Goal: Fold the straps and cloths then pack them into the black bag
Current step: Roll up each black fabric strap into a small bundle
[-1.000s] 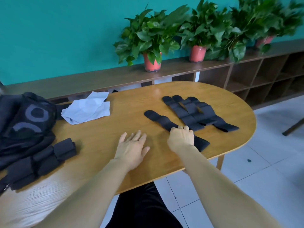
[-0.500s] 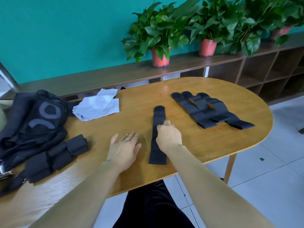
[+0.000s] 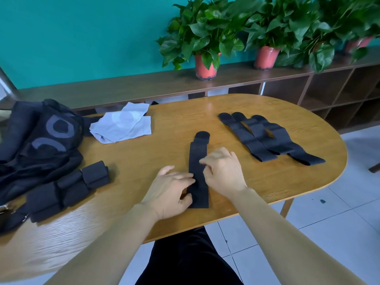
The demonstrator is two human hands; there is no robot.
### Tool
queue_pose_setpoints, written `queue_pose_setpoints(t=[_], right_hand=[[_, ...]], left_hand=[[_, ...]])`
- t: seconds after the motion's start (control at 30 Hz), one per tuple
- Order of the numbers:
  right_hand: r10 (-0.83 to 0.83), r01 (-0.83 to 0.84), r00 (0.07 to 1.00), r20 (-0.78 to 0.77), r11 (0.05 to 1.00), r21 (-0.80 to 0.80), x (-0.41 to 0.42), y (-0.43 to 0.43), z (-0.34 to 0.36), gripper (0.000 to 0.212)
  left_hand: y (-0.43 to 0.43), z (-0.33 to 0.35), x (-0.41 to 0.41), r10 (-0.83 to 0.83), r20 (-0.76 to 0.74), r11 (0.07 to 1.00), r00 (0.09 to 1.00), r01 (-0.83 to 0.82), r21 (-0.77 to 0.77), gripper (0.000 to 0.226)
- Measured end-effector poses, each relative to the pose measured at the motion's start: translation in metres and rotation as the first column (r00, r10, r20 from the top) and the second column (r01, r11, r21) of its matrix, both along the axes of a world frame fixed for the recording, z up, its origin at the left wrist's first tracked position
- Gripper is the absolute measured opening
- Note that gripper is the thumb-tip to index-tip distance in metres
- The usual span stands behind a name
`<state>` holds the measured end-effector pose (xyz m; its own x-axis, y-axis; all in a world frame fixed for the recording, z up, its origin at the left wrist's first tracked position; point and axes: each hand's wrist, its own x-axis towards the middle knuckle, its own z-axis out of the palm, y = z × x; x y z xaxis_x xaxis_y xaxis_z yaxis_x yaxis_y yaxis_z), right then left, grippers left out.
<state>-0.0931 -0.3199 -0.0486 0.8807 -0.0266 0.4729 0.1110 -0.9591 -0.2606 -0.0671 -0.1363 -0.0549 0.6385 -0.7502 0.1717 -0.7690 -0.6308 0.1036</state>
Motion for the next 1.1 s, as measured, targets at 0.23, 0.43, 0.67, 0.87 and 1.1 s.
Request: queue_pose_setpoints(t=[0.23, 0.43, 0.67, 0.87, 1.1], right_hand=[[0.223, -0.231, 0.964, -0.145, 0.972, -0.037, -0.007, 0.035, -0.006, 0.034], [0.159, -0.210, 0.924, -0.347, 0.971, -0.114, 0.017, 0.048, -0.003, 0.041], [0.038, -0.154, 0.861, -0.507, 0.970, -0.188, 0.066, 0.053, 0.003, 0.045], [0.011, -0.156, 0.859, -0.512, 0.958, -0.241, 0.087, 0.065, 0.001, 0.041], [0.042, -0.167, 0.857, -0.514, 0.965, -0.199, 0.087, 0.072, 0.000, 0.044]], left_hand=[[0.031, -0.007, -0.004, 0.068, 0.073, 0.997, 0.995, -0.067, -0.027, 0.052], [0.052, -0.013, -0.007, 0.091, 0.085, 0.991, 0.992, -0.082, -0.103, 0.043], [0.058, -0.016, -0.005, 0.103, 0.072, 0.985, 0.992, -0.092, -0.149, 0.043], [0.073, -0.015, -0.007, 0.123, 0.086, 0.985, 0.989, -0.111, -0.130, 0.043], [0.077, -0.015, -0.009, 0.148, 0.088, 0.983, 0.985, -0.137, -0.122, 0.043]])
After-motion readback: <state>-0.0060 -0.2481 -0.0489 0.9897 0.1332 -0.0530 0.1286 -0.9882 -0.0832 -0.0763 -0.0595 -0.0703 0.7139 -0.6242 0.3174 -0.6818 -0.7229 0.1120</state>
